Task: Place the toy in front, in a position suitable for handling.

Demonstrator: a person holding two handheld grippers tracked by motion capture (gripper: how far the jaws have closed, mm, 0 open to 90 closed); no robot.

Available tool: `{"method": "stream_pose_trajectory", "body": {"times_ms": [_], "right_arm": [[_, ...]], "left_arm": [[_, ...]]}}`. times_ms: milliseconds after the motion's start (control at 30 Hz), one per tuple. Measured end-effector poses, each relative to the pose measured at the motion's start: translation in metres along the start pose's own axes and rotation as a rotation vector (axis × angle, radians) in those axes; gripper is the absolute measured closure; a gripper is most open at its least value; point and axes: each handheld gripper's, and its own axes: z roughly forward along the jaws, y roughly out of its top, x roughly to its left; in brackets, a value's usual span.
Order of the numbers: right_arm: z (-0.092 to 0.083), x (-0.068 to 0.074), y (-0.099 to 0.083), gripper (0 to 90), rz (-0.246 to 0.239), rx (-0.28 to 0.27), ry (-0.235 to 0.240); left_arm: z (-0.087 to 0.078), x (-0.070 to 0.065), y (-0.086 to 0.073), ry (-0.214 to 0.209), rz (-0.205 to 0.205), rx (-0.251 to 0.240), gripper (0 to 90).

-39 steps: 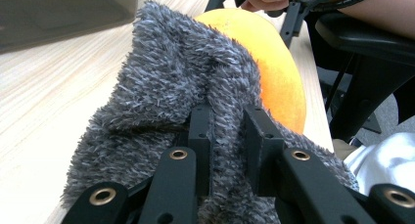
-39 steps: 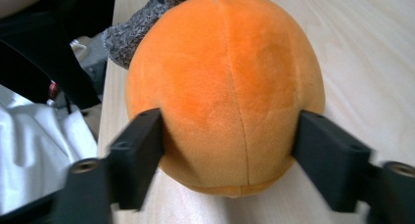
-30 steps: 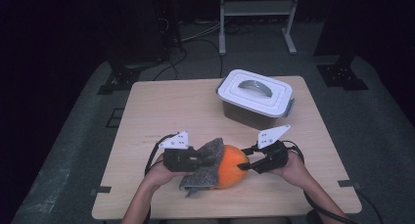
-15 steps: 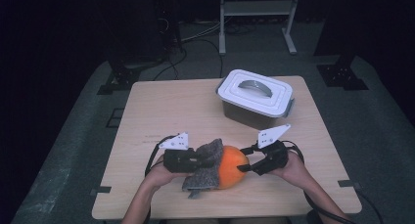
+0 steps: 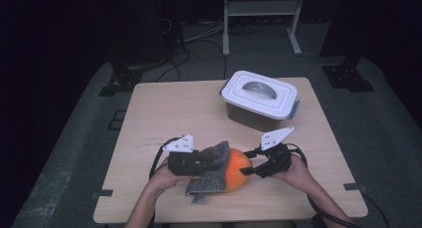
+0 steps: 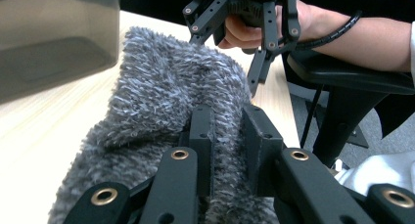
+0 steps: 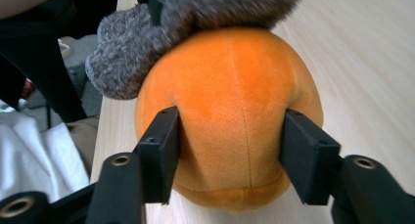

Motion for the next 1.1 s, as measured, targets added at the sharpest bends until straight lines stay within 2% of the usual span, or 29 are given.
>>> {"method": "stream_pose_trajectory", "body": {"times_ms": [100,133,167,200,233,267,333,367,433,567,633,700,733,767,800,833,867,900,933,967,1033,1067,1100], "right_arm": [[0.001,0.005,0.004,44.6,-0.023,-0.002,-0.011],[0.002,0.006,0.005,44.3,-0.027,-0.008,-0.013],[0.003,0.005,0.005,42.9,-0.023,-0.01,-0.008],[0.003,0.004,0.004,39.5,-0.014,-0.012,-0.005],[0.003,0.004,0.004,39.5,-0.014,-0.012,-0.005],[0.002,0.001,0.002,32.4,0.005,-0.014,0.004],[0.002,-0.001,0.0,29.5,0.017,-0.017,0.002],[0.002,-0.005,-0.003,24.9,0.042,-0.018,0.009],[0.003,-0.009,-0.006,20.6,0.063,0.001,0.01],[0.007,-0.013,-0.01,19.5,0.096,0.016,0.041],[0.008,-0.014,-0.011,28.4,0.104,0.011,0.058],[0.005,-0.011,-0.009,40.8,0.066,0.0,0.043],[0.005,-0.011,-0.009,40.8,0.066,0.0,0.043],[0.001,-0.005,-0.004,46.8,0.019,-0.008,0.017],[0.0,-0.002,-0.001,48.4,-0.004,-0.015,-0.004],[-0.002,0.001,0.003,49.4,-0.025,-0.015,-0.02],[-0.004,0.003,0.006,50.1,-0.047,-0.013,-0.031],[-0.004,0.003,0.006,50.1,-0.047,-0.013,-0.031],[-0.008,0.008,0.011,50.2,-0.076,-0.003,-0.061],[-0.008,0.008,0.011,50.2,-0.076,-0.003,-0.061],[-0.007,0.011,0.013,50.2,-0.089,0.003,-0.071],[-0.004,0.013,0.012,49.4,-0.092,0.012,-0.074],[-0.003,0.013,0.011,48.0,-0.091,0.017,-0.072]], "left_arm": [[-0.001,-0.001,0.002,0.006,0.003,-0.008,76.3],[-0.002,-0.001,0.002,0.021,0.004,0.012,76.4],[-0.002,-0.001,0.002,0.021,0.004,0.012,76.5],[-0.001,0.0,0.0,0.031,0.008,0.037,76.7],[-0.001,0.0,0.0,0.031,0.008,0.037,76.7],[-0.001,0.001,-0.002,0.037,-0.005,0.048,76.7],[-0.001,0.002,-0.003,0.041,-0.008,0.055,76.6],[-0.001,0.004,-0.006,0.034,-0.018,0.05,76.7],[-0.002,0.004,-0.006,0.032,-0.02,0.05,76.6],[-0.003,0.005,-0.007,0.037,-0.024,0.057,76.4],[-0.003,0.006,-0.007,0.037,-0.031,0.051,76.3],[-0.003,0.004,-0.005,0.04,-0.028,0.042,76.3],[-0.003,0.004,-0.005,0.04,-0.028,0.042,76.4],[-0.006,0.002,0.0,0.043,-0.013,0.028,76.4],[-0.007,0.001,0.003,0.045,-0.009,0.012,76.3],[-0.007,0.001,0.003,0.045,-0.009,0.012,76.4],[-0.008,-0.003,0.009,0.038,0.005,-0.012,76.4],[-0.008,-0.003,0.009,0.038,0.005,-0.012,76.4],[-0.006,-0.007,0.014,0.026,0.017,-0.024,76.4],[-0.006,-0.007,0.014,0.026,0.017,-0.024,76.4],[-0.002,-0.008,0.015,0.035,0.031,-0.001,76.3],[0.0,-0.007,0.011,0.048,0.027,0.026,76.4],[0.0,-0.007,0.011,0.048,0.027,0.026,76.4]]}}
